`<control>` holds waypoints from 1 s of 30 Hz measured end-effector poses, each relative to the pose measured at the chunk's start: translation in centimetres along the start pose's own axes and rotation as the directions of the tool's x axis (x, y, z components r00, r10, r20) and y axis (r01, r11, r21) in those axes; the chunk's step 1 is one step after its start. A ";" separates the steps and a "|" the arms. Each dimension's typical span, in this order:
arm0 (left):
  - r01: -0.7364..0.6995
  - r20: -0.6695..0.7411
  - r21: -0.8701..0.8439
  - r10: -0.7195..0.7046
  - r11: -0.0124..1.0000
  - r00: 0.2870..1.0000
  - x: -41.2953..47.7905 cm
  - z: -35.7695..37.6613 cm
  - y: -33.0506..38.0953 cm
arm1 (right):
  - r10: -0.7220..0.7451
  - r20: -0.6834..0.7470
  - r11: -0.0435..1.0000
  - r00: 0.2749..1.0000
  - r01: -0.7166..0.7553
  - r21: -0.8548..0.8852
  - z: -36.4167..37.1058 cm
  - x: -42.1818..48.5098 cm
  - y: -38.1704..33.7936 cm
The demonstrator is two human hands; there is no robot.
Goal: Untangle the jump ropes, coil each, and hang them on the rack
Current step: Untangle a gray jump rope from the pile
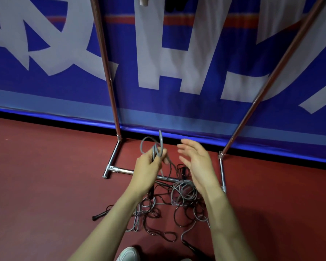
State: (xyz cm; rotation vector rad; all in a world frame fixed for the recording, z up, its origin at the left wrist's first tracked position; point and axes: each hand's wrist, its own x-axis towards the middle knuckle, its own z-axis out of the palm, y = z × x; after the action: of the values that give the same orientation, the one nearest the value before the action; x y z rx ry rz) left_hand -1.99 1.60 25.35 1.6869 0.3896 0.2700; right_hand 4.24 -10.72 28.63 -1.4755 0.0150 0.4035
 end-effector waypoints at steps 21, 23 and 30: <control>0.069 0.224 0.147 -0.101 0.987 0.969 0.4 -0.5 0.9 | -0.270 0.102 0.945 0.958 0.284 -0.165 1.5 -1.2 -2.6; 0.000 0.191 0.193 -0.037 0.981 0.981 0.3 0.0 1.2 | -0.260 0.130 0.962 0.957 0.268 -0.053 1.6 -1.6 -3.6; -0.110 0.053 0.079 0.106 0.991 0.993 0.0 0.9 2.7 | -0.194 0.125 0.974 0.973 0.206 -0.095 0.6 -1.0 -3.0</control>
State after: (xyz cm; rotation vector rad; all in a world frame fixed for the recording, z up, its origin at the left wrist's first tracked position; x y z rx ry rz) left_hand -1.35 0.46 27.86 1.7945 0.2763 0.2950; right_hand 4.04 -10.55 31.85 -1.5414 -0.2493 0.3275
